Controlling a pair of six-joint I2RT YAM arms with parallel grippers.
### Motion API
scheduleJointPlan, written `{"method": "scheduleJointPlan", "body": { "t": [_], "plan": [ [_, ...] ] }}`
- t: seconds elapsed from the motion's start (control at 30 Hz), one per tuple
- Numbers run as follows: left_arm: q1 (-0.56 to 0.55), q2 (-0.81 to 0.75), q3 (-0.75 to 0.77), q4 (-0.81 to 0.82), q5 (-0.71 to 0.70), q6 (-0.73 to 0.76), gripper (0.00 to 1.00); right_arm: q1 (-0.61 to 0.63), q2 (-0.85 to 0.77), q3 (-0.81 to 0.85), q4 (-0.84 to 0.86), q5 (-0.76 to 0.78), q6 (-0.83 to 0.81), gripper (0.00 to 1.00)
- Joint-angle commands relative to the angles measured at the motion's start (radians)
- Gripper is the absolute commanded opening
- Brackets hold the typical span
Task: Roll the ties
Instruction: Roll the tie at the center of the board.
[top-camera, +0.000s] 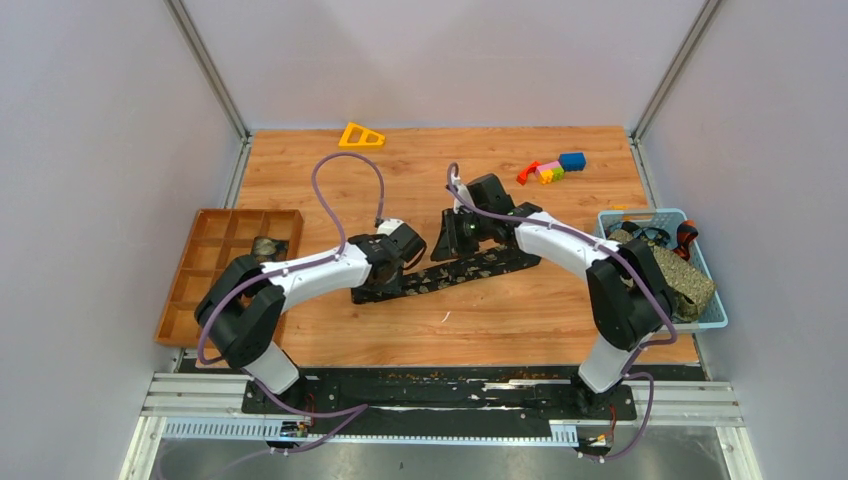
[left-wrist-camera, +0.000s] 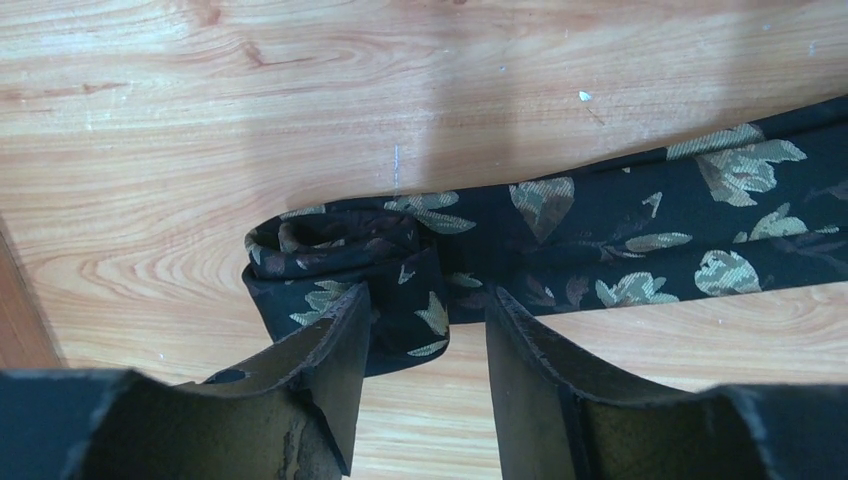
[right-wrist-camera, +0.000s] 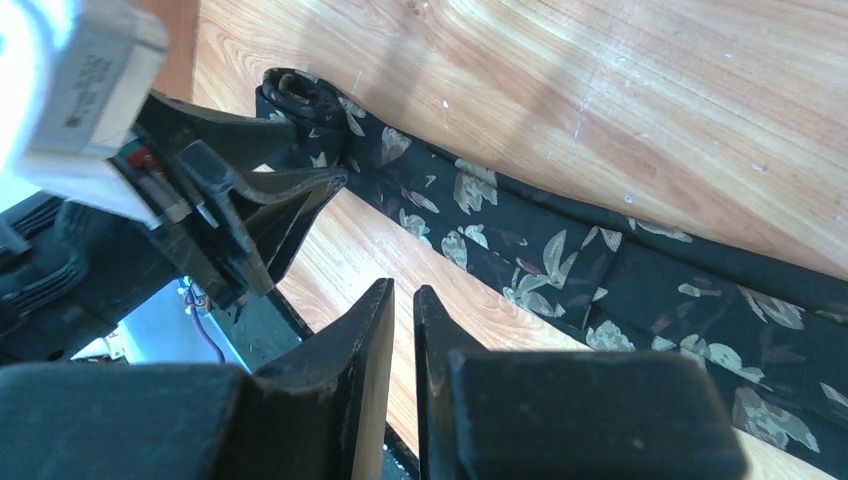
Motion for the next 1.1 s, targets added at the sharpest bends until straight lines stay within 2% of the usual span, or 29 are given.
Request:
{"method": "scheduleJointPlan", "body": {
  "t": [0.0,0.37,0.53,0.77,0.9,1.07],
  "plan": [
    [-0.007,-0.095,-0.020,0.045,-0.018,0.007,0.55,0.024,0.025,0.067,0.011,0.021,0.021,0.14],
    [-0.006,-0.342,-0.098,0.047,-0.106,0.053,0.61,0.103,0.084,0.158,-0.007,0.044,0.042,0.15],
    [0.021,-0.501,-0.200,0.101,-0.157,0.067,0.69,0.146,0.123,0.205,-0.008,0.054,0.055,0.15],
    [0.184,-0.778,-0.416,0.202,0.031,0.069,0.76,0.217,0.205,0.299,-0.022,0.081,0.073,0.15],
    [0.267,-0.810,-0.485,0.234,0.155,0.074,0.72,0.252,0.264,0.347,-0.023,0.091,0.087,0.15],
    [0.363,-0.829,-0.575,0.348,0.331,0.065,0.69,0.290,0.336,0.413,-0.043,0.111,0.093,0.15]
  ]
}}
